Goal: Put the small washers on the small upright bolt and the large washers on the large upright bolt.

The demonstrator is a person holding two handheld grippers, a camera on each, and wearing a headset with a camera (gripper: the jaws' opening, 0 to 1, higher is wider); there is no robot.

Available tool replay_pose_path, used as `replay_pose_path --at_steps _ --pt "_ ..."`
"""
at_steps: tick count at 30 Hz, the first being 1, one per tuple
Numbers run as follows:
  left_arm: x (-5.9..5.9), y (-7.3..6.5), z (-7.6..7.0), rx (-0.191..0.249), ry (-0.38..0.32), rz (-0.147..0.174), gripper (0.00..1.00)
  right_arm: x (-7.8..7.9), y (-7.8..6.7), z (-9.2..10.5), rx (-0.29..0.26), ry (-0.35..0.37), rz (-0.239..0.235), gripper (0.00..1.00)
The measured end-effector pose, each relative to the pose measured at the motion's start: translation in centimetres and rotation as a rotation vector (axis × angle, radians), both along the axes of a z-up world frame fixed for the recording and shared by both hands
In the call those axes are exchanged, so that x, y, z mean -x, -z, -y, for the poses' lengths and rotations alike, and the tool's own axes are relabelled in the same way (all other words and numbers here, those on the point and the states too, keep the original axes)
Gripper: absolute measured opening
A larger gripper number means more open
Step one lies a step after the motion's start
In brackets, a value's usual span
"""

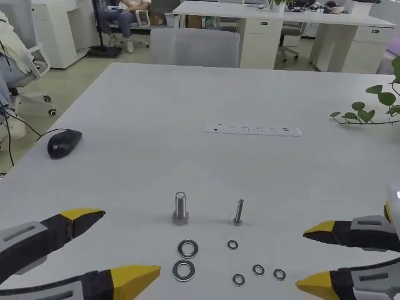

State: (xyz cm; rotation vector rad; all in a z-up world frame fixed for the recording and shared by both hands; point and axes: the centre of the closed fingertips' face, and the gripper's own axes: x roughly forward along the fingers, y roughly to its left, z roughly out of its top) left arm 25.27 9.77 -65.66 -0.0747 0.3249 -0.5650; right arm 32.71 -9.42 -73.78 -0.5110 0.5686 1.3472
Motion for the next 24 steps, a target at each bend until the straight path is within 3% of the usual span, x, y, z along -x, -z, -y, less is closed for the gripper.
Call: replay_pose_path --at_steps 11,16,24 --pt "0.0 0.0 -0.2 -0.004 -0.009 -0.001 0.69 -0.5 1.5 0.1 0.205 -0.186 0.026 0.47" --pt "-0.1 -0.2 -0.3 -0.003 -0.012 0.005 0.69 -0.9 2.2 -0.5 0.266 -0.247 0.036 0.46" --pt "0.0 -0.2 -0.3 -0.001 -0.018 0.002 0.69 -1.3 4.7 -0.5 0.411 -0.333 0.041 0.43"
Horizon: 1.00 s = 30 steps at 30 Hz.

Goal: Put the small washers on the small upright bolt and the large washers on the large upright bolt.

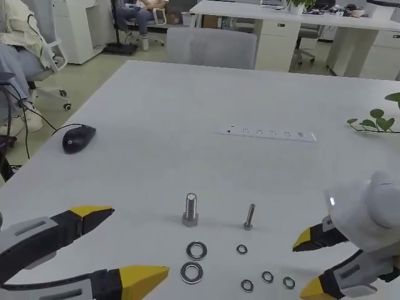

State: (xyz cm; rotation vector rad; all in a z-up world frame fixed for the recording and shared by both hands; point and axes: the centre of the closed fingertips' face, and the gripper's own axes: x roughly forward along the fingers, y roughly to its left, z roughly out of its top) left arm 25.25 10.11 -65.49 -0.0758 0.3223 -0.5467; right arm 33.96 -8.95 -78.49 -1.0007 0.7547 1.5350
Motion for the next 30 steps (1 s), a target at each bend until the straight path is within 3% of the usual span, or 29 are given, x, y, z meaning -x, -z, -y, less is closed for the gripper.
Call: replay_pose_path --at_steps 5,8,21,30 --pt "0.1 0.0 -0.2 0.001 -0.01 0.0 0.69 0.0 1.3 0.1 0.061 -0.032 -0.002 0.4" --pt "0.1 -0.2 -0.3 0.009 -0.018 0.004 0.68 -0.3 2.2 0.7 0.135 -0.063 0.022 0.37" --pt "0.1 -1.1 -0.6 0.01 -0.032 0.026 0.68 -0.6 3.0 -0.4 0.179 -0.1 0.02 0.3" --pt "0.2 -1.3 -0.8 0.013 -0.039 0.035 0.67 -0.5 3.7 0.2 0.219 -0.134 0.021 0.25"
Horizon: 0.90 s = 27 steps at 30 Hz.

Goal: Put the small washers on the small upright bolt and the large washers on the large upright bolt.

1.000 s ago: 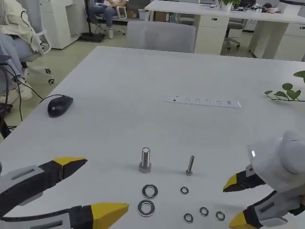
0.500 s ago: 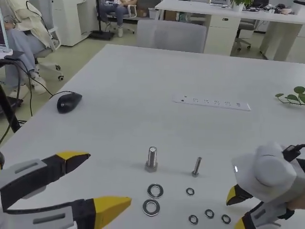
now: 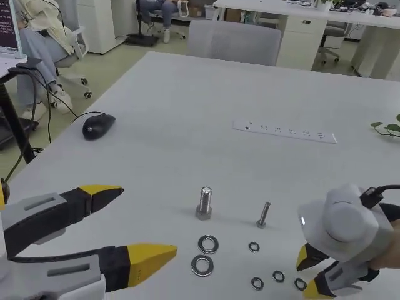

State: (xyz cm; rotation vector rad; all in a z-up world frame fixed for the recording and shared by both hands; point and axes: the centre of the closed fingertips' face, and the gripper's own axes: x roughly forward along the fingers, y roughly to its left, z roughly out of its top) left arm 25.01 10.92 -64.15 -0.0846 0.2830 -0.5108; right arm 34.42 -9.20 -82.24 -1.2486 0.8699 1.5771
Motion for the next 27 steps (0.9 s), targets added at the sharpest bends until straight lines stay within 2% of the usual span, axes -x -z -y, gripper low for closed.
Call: replay_pose_path --at_steps 1,18,21,27 --pt "0.04 -0.06 -0.04 0.003 -0.003 0.003 0.67 0.17 0.08 0.05 0.0 0.001 -0.01 0.25" --pt "0.05 -0.37 -0.12 0.012 -0.012 0.019 0.66 0.25 0.17 -0.01 -0.011 -0.028 -0.012 0.23" --pt "0.12 -0.19 0.07 0.013 -0.008 0.015 0.66 -0.01 0.19 -0.18 -0.016 -0.024 -0.004 0.17" --pt "0.19 -0.11 0.35 0.012 -0.002 0.012 0.66 -0.12 0.22 -0.27 -0.011 -0.027 0.003 0.15"
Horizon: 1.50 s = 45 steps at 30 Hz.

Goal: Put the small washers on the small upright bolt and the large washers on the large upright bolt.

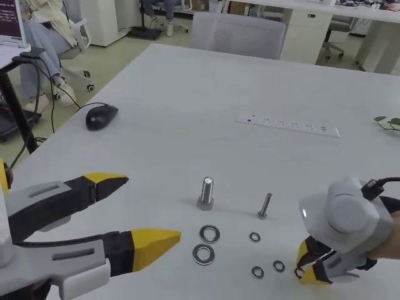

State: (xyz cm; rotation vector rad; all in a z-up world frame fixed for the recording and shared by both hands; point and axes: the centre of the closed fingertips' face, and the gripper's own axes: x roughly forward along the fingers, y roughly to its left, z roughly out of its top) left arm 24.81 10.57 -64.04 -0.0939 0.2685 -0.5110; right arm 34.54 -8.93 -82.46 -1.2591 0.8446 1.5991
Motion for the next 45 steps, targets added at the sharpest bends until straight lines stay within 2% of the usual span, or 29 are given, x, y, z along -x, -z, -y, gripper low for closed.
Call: replay_pose_path --at_steps 14,16,25,31,36,41,45 --pt "0.0 -0.1 0.5 0.0 0.012 -0.002 0.65 -0.2 -0.1 0.0 0.021 0.01 0.004 0.12" --pt "0.0 -0.1 0.5 -0.002 0.014 -0.003 0.65 -0.4 -0.8 -0.2 0.009 0.026 -0.009 0.12" --pt "-0.1 -0.2 1.0 0.004 0.027 0.001 0.65 -1.7 -4.5 -1.6 -0.014 0.024 0.021 0.12" --pt "0.0 -0.2 1.4 0.003 0.038 -0.001 0.64 -2.8 -6.6 -3.0 -0.039 0.009 0.06 0.12" --pt "-0.1 -0.3 1.6 0.005 0.043 0.002 0.64 -4.4 -8.6 -4.8 -0.065 0.008 0.099 0.12" --pt "-0.1 -0.1 1.8 0.008 0.049 -0.001 0.64 -5.8 -9.7 -6.4 -0.081 0.008 0.126 0.12" --pt "-0.1 0.0 1.9 0.011 0.051 -0.006 0.64 -6.6 -9.7 -7.0 -0.072 0.014 0.13 0.12"
